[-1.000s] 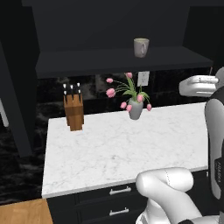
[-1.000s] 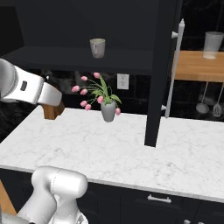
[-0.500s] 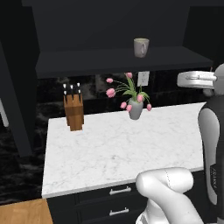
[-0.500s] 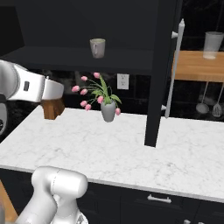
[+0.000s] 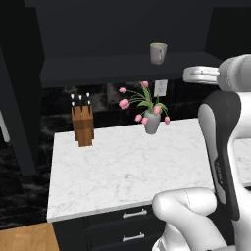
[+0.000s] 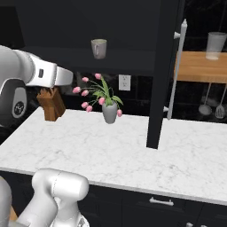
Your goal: Gather all objects into one cabinet and sort the glasses and bowls to opposite sides.
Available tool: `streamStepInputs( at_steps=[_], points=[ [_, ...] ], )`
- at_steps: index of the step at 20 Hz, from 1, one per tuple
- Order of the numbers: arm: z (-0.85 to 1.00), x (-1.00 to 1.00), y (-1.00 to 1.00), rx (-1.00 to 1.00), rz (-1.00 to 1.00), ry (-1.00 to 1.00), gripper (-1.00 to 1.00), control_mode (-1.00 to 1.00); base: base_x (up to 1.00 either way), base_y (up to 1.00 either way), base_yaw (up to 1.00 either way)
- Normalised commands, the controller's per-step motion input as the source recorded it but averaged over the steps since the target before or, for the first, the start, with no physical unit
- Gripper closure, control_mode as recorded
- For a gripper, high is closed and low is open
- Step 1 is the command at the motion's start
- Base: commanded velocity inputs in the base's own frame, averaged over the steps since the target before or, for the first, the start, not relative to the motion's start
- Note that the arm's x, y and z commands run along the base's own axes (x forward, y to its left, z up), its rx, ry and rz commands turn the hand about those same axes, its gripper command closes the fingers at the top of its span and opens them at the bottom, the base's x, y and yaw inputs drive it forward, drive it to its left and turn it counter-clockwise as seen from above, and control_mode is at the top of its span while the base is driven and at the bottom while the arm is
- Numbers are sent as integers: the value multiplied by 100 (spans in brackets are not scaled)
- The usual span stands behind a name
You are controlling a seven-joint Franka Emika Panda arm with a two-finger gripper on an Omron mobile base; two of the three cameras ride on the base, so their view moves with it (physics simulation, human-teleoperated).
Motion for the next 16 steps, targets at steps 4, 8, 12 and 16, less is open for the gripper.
streamStepInputs(
  at_steps=[4,8,12,16],
  points=[
    [-5,29,1,0,0,-19,-100,-100,0,0,0],
    [-8,28,0,0,0,-15,-100,-100,0,0,0],
    [0,51,0,0,0,0,-100,-100,0,0,0],
    [0,58,0,0,0,0,-100,-100,0,0,0]
  ],
)
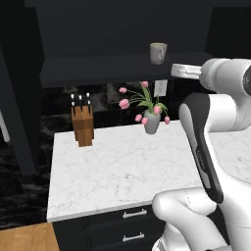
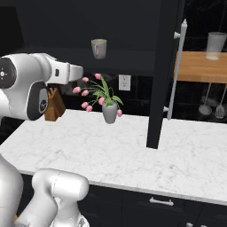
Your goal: Gather all objects into one cabinet and sort the glasses and bowls to opposite sides.
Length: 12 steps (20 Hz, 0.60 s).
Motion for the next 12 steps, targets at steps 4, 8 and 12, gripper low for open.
streamStepInputs(
  at_steps=[4,8,12],
  points=[
    [0,45,0,0,0,1,-100,-100,0,0,0],
    [0,46,-2,0,1,5,-100,-100,0,0,0],
    [0,41,-1,0,0,2,-100,-100,0,0,0]
  ],
)
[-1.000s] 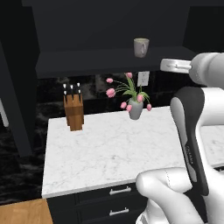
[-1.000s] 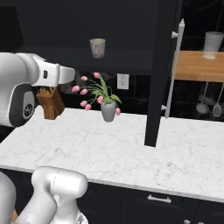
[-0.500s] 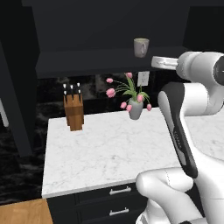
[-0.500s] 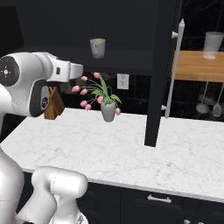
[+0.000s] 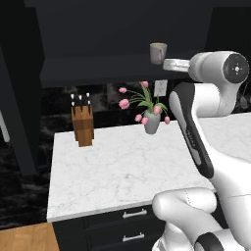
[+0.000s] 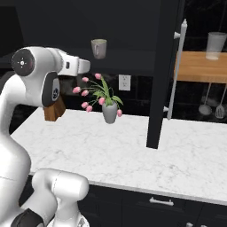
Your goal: Gather all objects into one cabinet and sort the glasses and bowls to opposite sides.
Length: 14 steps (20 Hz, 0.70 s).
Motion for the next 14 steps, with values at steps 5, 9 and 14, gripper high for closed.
streamStepInputs(
  at_steps=[5,9,14],
  points=[
    [3,47,-1,0,1,0,-100,-100,0,0,0],
    [2,44,0,0,2,1,-100,-100,0,0,0],
    [0,38,0,0,3,0,-100,-100,0,0,0]
  ],
)
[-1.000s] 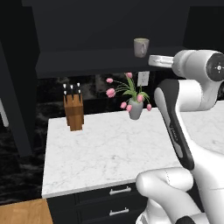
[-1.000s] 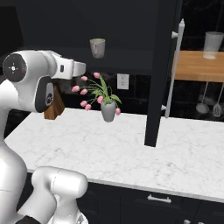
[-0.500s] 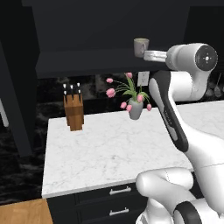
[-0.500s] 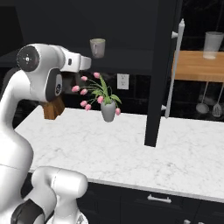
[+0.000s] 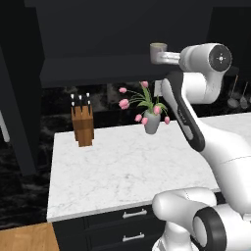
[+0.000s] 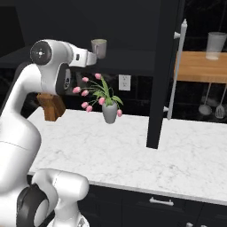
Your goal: Gather all objects into one cabinet and sort the glasses and bowls to opposite sides.
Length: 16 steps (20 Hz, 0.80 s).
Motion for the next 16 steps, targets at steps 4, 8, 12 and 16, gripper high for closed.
streamStepInputs(
  at_steps=[4,8,12,16],
  points=[
    [0,35,-5,0,3,0,-100,-100,0,0,0],
    [0,36,-16,0,0,0,-100,-100,0,0,0],
    [-1,29,-17,0,0,0,-100,-100,0,0,0],
    [-3,23,0,-1,0,0,-100,-100,0,0,0]
  ],
)
